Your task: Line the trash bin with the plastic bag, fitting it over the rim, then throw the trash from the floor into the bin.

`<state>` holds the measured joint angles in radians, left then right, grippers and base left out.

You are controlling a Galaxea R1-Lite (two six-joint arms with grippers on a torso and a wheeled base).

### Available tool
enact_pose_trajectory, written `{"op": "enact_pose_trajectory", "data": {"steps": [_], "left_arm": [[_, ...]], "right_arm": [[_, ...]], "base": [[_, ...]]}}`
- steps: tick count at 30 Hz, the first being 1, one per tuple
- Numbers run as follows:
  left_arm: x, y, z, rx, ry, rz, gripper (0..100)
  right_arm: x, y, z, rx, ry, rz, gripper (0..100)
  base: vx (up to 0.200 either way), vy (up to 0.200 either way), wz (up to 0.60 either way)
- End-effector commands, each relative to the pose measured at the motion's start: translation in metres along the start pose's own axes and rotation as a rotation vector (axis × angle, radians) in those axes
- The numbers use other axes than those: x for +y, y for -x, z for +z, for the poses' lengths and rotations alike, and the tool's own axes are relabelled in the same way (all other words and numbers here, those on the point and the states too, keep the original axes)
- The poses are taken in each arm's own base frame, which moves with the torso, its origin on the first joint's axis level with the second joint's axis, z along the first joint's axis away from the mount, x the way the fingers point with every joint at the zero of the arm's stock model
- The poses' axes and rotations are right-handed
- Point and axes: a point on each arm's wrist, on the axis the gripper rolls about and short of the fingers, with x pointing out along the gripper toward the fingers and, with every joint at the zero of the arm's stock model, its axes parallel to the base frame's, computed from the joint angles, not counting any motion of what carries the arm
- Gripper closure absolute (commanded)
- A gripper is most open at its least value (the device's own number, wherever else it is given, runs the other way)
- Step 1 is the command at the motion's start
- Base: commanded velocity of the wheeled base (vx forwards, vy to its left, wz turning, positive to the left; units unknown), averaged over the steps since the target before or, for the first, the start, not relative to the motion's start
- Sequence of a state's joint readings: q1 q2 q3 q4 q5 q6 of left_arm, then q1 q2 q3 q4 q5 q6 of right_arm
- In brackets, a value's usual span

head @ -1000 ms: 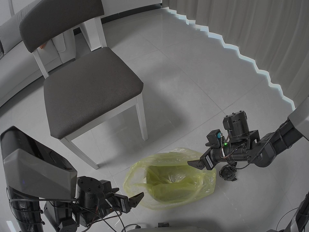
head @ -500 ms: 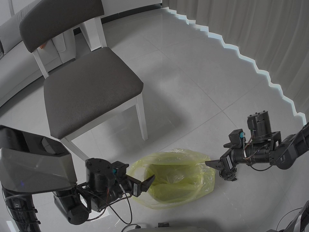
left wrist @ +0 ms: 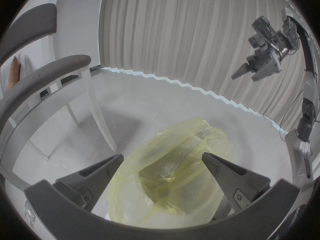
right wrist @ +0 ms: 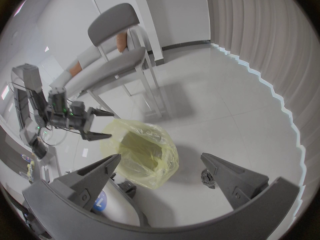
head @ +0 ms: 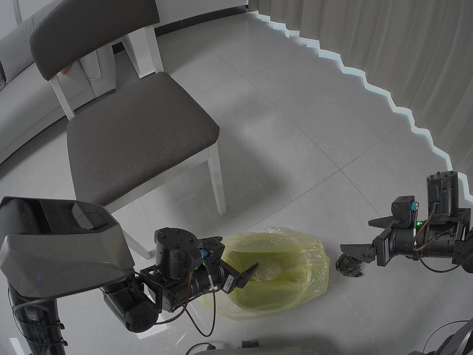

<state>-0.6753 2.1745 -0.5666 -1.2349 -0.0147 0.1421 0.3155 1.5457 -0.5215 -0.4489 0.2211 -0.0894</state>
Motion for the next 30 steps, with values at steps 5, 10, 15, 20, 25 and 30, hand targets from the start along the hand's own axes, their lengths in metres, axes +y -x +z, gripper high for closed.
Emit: {"op": "enact_pose_trajectory", "data": {"steps": [5,10,15,20,25,30], "left_arm": [[-0.003,-0.039,-0.007,0.031,-0.050,-0.018,0],[0.000,-0.053,-0.006,0.035,-0.096,-0.010,0],[0.003,-0.066,-0.011,0.039,-0.147,0.012,0],[0.004,-0.079,-0.013,0.041,-0.193,0.027,0],[0.004,-0.087,-0.016,0.044,-0.208,0.029,100],[0.007,-0.099,-0.008,0.011,-0.208,0.056,100]], "right_arm": [[-0.009,0.016,-0.002,-0.054,-0.050,0.002,0],[-0.010,0.016,-0.005,-0.066,-0.052,0.032,0],[-0.012,0.015,-0.006,-0.073,-0.054,0.031,0],[-0.012,0.015,-0.007,-0.071,-0.054,0.033,0],[-0.011,0.016,-0.008,-0.068,-0.055,0.033,0],[-0.014,0.017,-0.007,-0.078,-0.060,0.056,0]], "base": [[0.000,0.000,0.00],[0.000,0.000,0.00],[0.000,0.000,0.00],[0.000,0.000,0.00],[0.000,0.000,0.00],[0.000,0.000,0.00]]}}
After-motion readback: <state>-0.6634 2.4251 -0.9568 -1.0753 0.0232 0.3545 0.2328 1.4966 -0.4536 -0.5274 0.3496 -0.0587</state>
